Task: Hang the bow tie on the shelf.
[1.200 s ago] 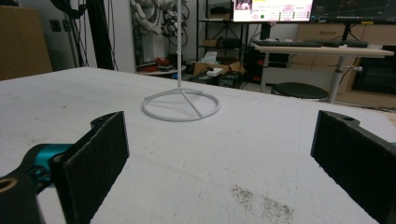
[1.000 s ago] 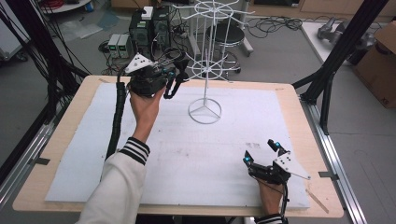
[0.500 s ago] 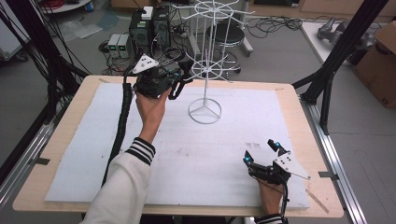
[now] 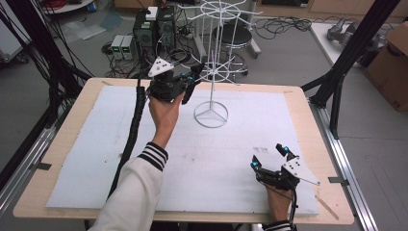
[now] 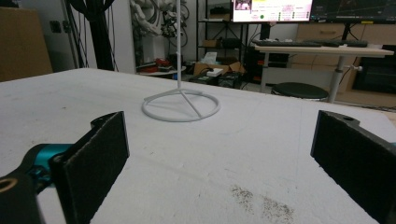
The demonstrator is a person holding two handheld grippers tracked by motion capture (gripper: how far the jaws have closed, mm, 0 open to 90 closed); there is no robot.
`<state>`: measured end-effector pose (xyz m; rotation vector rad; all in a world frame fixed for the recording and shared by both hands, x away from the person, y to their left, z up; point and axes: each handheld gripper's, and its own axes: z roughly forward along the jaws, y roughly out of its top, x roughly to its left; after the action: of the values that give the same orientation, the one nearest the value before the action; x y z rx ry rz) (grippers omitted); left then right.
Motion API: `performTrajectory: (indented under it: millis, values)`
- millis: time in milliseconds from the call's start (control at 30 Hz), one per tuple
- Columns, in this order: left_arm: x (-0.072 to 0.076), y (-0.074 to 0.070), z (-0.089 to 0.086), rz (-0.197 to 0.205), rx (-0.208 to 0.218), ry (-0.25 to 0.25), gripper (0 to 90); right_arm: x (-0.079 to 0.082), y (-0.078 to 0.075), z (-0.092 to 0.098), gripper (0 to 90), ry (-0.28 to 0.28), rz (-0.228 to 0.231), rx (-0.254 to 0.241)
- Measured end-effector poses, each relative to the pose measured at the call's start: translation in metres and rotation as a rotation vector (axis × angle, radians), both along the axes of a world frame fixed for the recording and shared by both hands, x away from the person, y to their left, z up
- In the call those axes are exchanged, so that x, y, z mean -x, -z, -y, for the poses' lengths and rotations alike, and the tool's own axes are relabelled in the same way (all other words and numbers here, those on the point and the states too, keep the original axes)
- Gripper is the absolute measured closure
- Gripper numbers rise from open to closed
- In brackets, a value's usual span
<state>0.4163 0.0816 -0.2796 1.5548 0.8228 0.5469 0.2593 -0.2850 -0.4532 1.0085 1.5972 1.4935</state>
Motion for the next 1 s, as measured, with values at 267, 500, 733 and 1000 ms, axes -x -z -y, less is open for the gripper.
performTrajectory:
  millis: [267, 500, 733, 1000]
  values:
    - [-0.002, 0.004, 0.006, -0.012, -0.009, 0.005, 89.4, 0.000, 0.000, 0.000, 3.2, 0.001, -0.004, -0.003]
    - [-0.002, 0.007, 0.011, -0.018, -0.027, 0.014, 89.4, 0.000, 0.000, 0.000, 3.2, 0.001, -0.005, -0.004]
    - [-0.001, 0.008, 0.014, -0.034, -0.033, 0.044, 89.0, 0.000, 0.000, 0.000, 3.2, 0.001, -0.003, -0.004]
    - [0.005, 0.008, 0.015, -0.045, -0.006, 0.091, 73.1, 0.000, 0.000, 0.000, 3.2, 0.003, 0.004, -0.001]
